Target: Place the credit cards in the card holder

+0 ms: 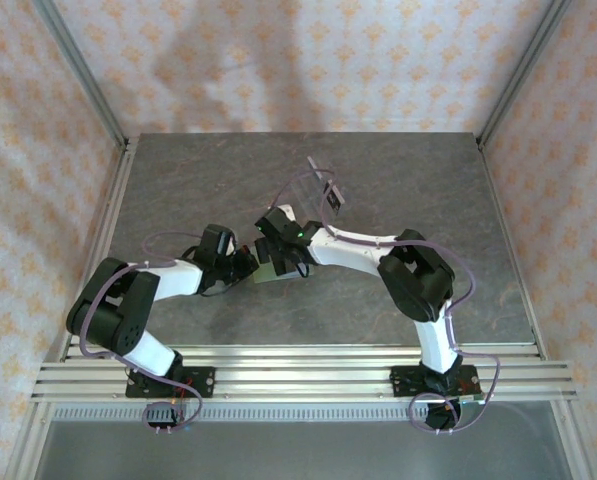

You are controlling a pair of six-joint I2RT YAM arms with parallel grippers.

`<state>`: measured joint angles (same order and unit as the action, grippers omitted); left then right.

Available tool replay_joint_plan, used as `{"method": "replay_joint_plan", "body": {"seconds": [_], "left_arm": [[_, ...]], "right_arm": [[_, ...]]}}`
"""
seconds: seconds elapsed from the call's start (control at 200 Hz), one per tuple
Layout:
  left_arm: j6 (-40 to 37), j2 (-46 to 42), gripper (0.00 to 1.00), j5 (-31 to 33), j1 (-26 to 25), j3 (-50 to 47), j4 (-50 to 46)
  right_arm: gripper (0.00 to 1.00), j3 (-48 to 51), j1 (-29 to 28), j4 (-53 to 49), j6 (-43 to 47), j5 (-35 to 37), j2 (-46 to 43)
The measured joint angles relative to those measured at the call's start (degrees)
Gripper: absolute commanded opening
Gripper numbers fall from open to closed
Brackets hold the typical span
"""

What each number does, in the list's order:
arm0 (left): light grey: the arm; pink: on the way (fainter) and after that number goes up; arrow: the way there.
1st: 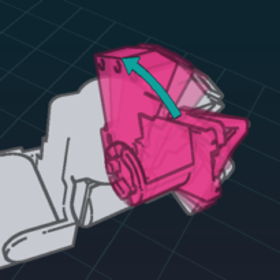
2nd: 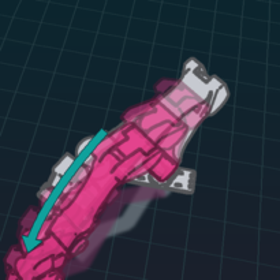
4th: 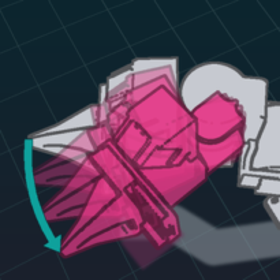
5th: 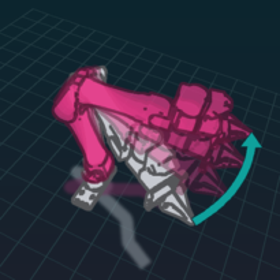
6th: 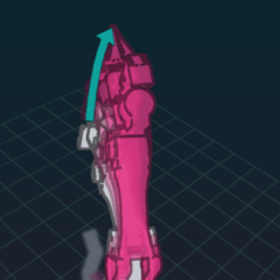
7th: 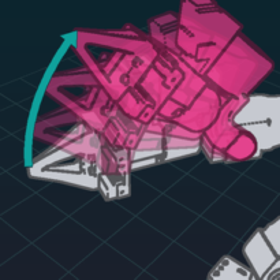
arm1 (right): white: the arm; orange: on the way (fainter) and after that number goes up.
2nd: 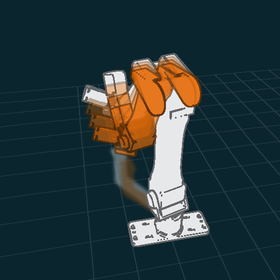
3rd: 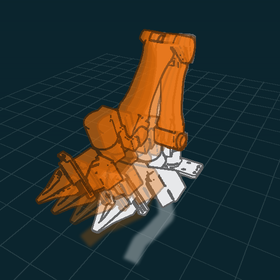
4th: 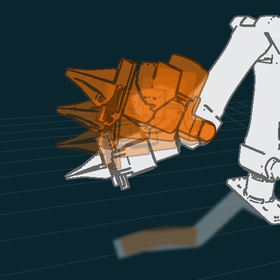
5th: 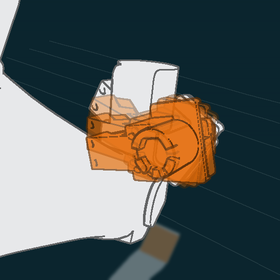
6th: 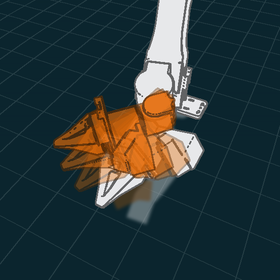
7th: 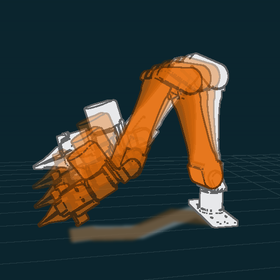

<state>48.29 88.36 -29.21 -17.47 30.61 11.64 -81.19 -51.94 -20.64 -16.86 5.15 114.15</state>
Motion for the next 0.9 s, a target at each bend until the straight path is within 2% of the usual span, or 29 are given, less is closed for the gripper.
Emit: {"method": "replay_joint_plan", "body": {"seconds": [0.461, 0.901], "left_arm": [[1.6, -0.9, 0.00, -0.3, -0.2, -1.0, -0.1], [1.8, -0.9, 0.00, -0.3, -0.2, -1.2, 0.3]], "right_arm": [[0.99, 2.0, 0.0, -0.6, 1.5, -1.1, 3.2], [0.99, 4.8, 0.2, 0.3, -2.0, 2.5, 1.7]]}}
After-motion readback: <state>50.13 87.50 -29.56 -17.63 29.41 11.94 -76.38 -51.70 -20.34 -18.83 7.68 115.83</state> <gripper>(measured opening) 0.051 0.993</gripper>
